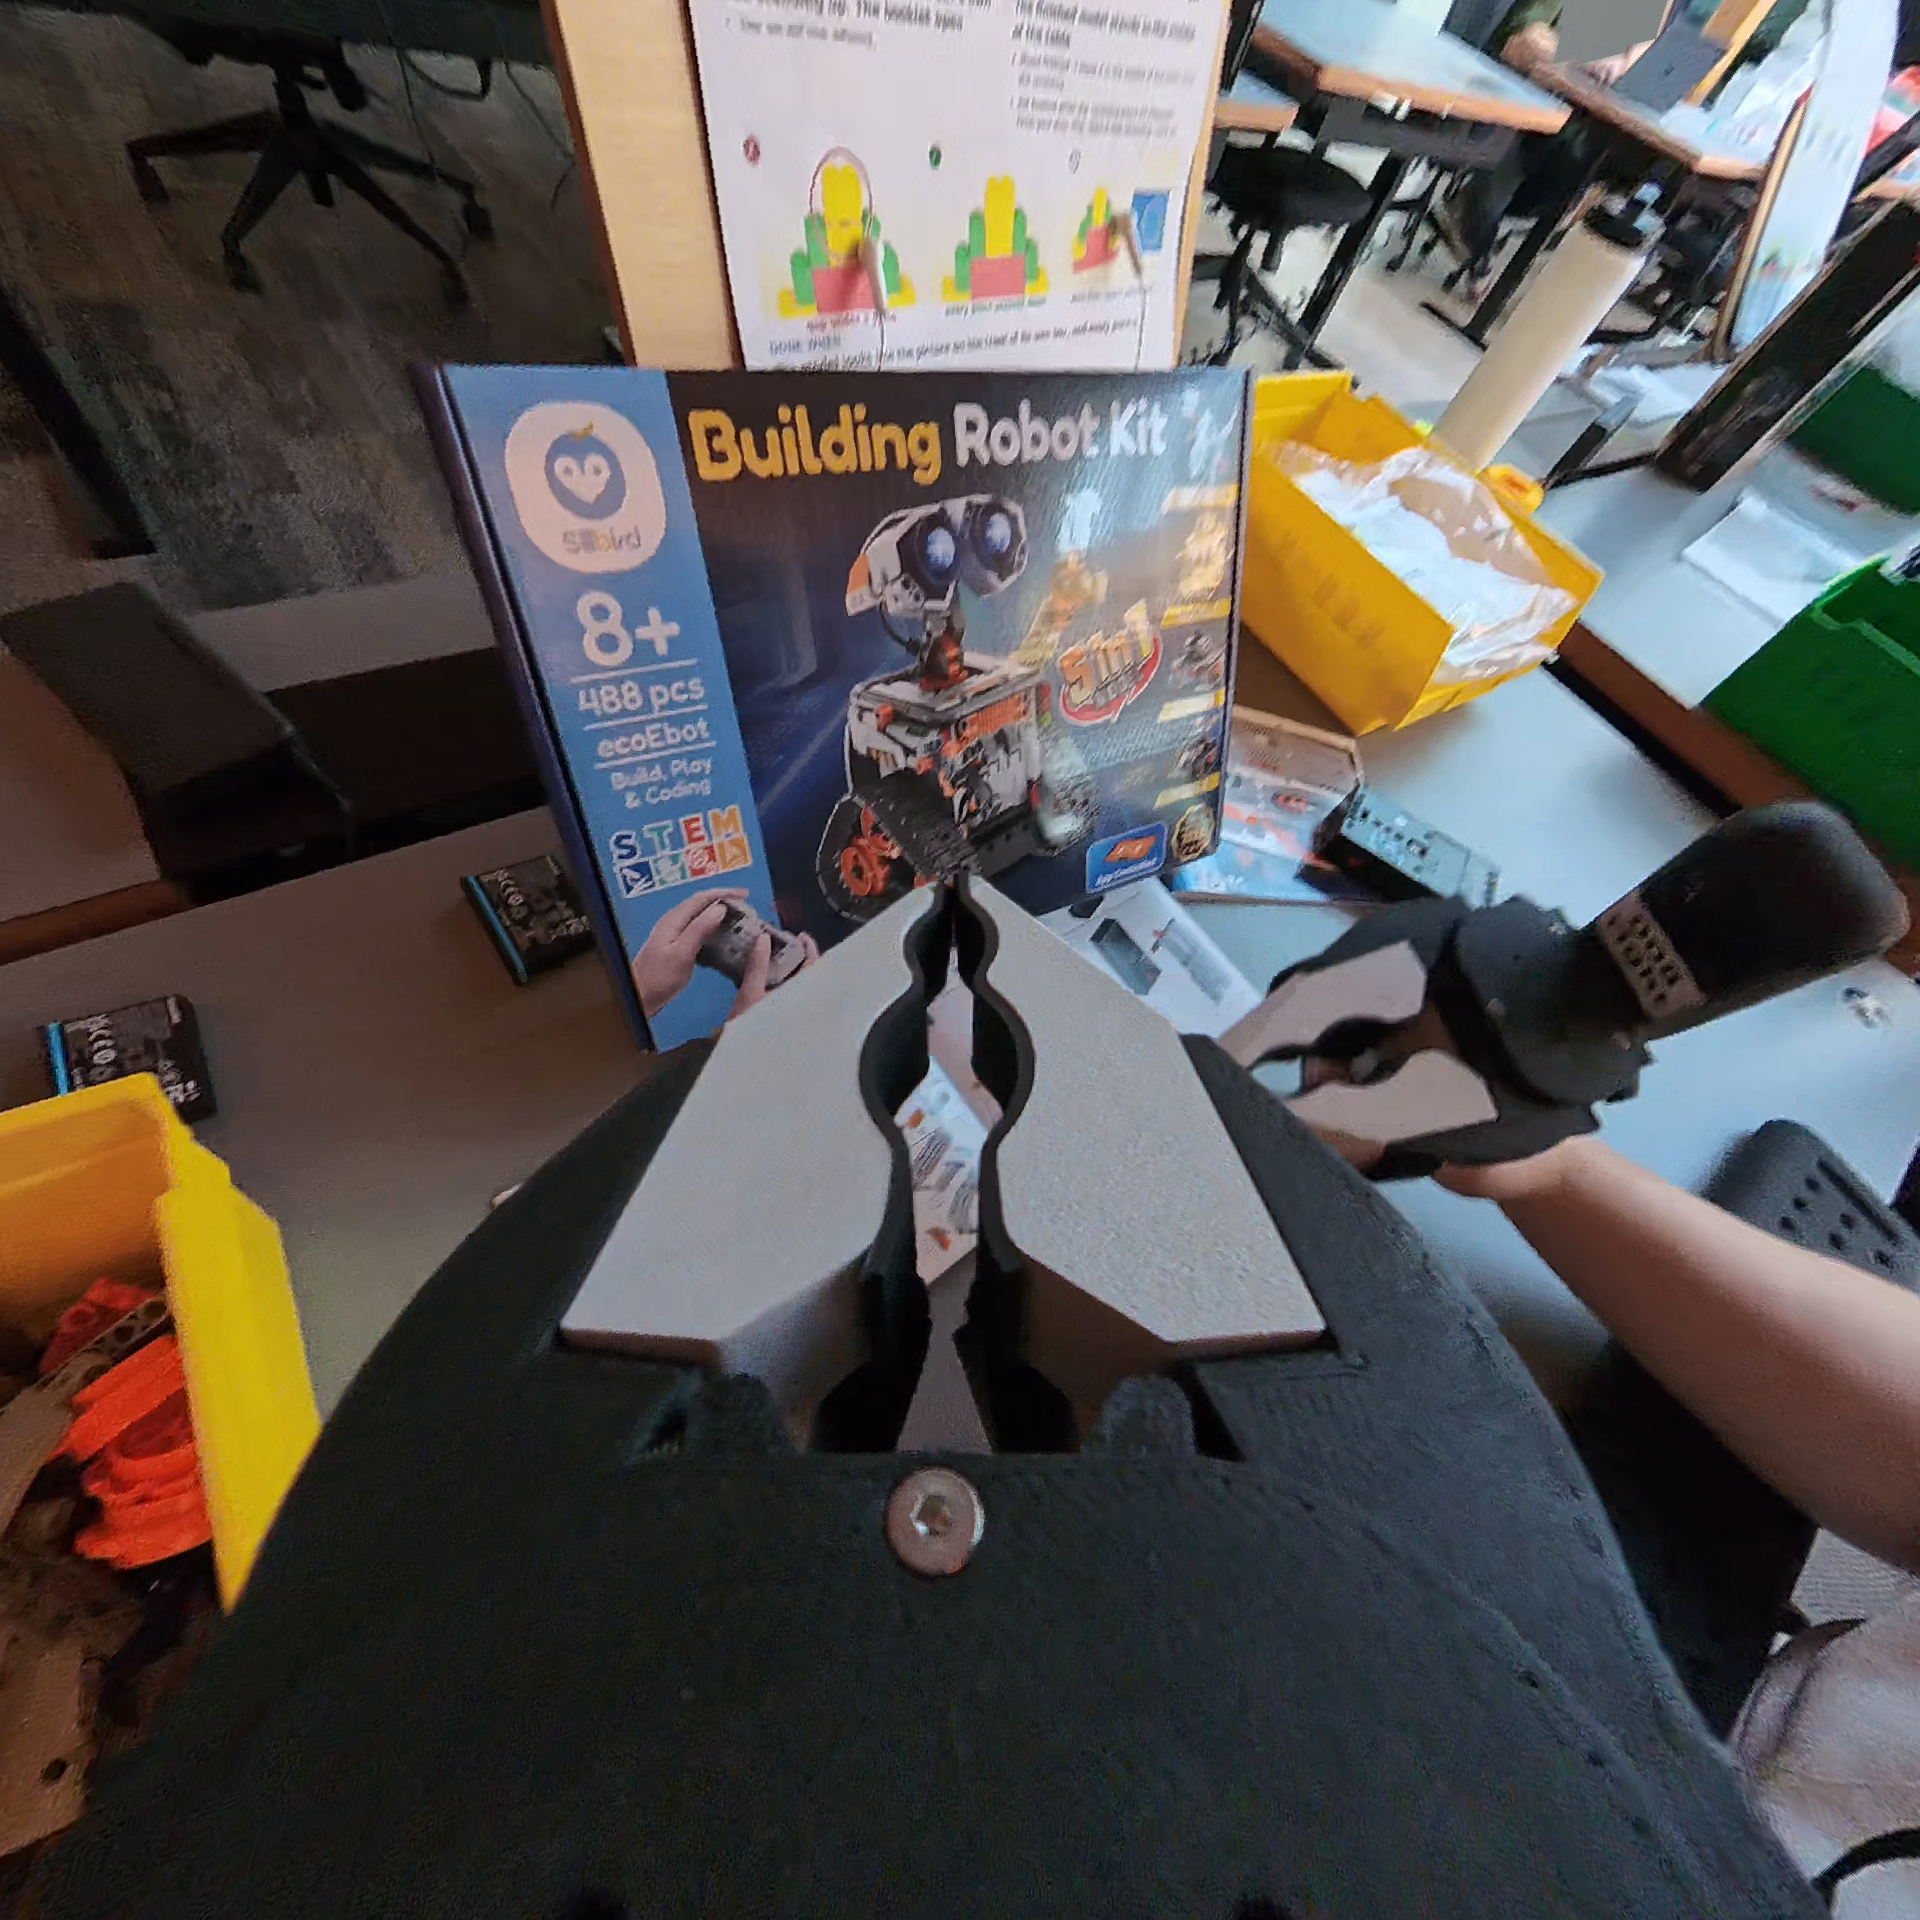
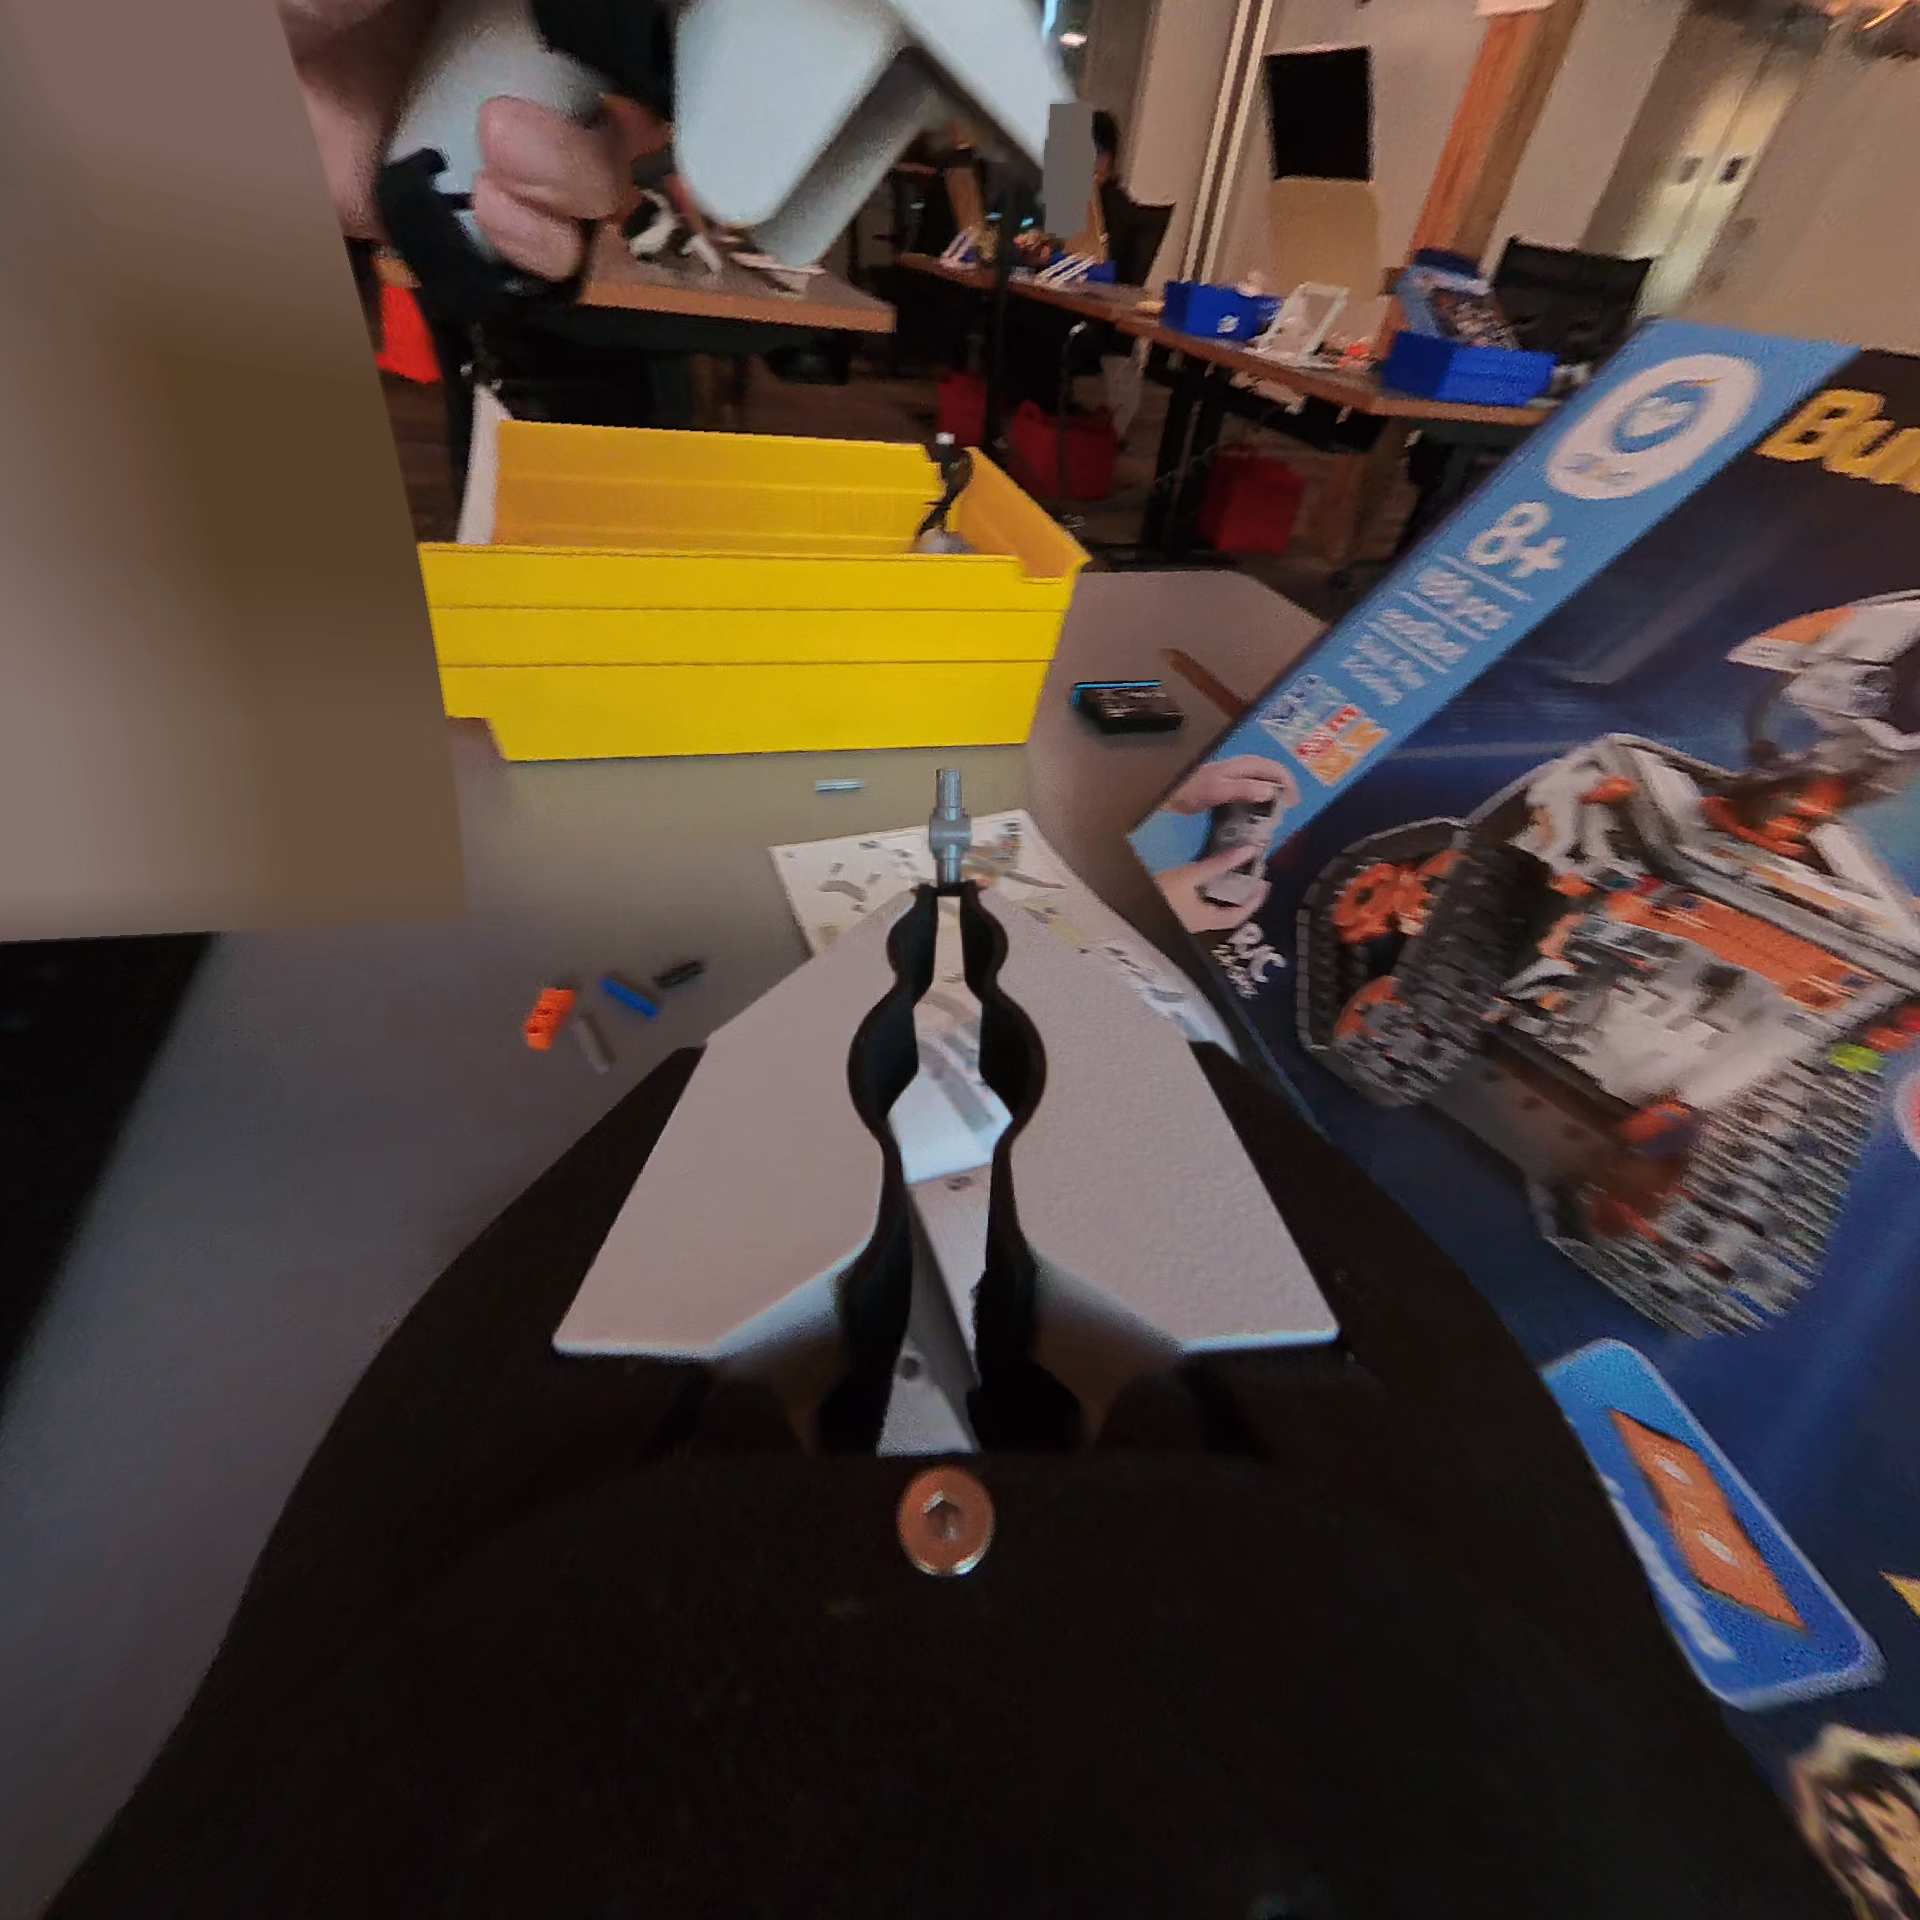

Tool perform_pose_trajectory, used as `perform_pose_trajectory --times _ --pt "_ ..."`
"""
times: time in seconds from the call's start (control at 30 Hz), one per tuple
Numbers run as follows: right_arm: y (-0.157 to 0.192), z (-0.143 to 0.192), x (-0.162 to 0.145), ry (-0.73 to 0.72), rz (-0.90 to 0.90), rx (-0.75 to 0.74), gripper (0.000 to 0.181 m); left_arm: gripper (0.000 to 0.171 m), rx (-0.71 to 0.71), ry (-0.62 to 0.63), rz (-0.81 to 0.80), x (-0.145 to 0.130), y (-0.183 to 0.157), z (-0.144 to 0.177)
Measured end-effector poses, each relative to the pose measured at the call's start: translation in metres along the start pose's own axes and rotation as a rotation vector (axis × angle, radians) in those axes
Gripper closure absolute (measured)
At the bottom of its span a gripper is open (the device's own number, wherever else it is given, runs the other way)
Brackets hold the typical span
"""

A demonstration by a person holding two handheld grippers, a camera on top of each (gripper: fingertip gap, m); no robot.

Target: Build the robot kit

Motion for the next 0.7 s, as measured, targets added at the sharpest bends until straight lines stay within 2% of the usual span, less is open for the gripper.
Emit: perform_pose_trajectory --times 0.07,0.13,0.27,0.47,0.7 --pt "0.018 -0.012 0.003 0.051 -0.026 0.086 0.178 0.171 -0.035 -0.044 0.013 0.004 -0.005 0.002" --pt "0.037 -0.026 -0.004 0.17 -0.015 0.147 0.178 0.171 -0.07 -0.058 0.014 0.006 -0.01 0.0" --pt "0.062 -0.049 -0.028 0.452 0.138 0.171 0.178 0.171 -0.081 -0.013 -0.013 0.003 -0.014 -0.006" --pt "0.081 -0.06 -0.035 0.561 0.093 0.217 0.177 0.171 -0.095 -0.035 -0.003 0.005 -0.015 -0.002" --pt "0.093 -0.067 -0.045 0.698 0.183 0.185 0.177 0.171 -0.087 -0.038 -0.005 0.005 -0.014 0.004"
Point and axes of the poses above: each gripper's, where its closed fingertips meet, z back along the fingers, x out of its top, y = z × x across the jaws, the point moved 8 cm from there along z, back along the fingers, and after that the axes turned 1 degree about z, right-handed, at the moved point
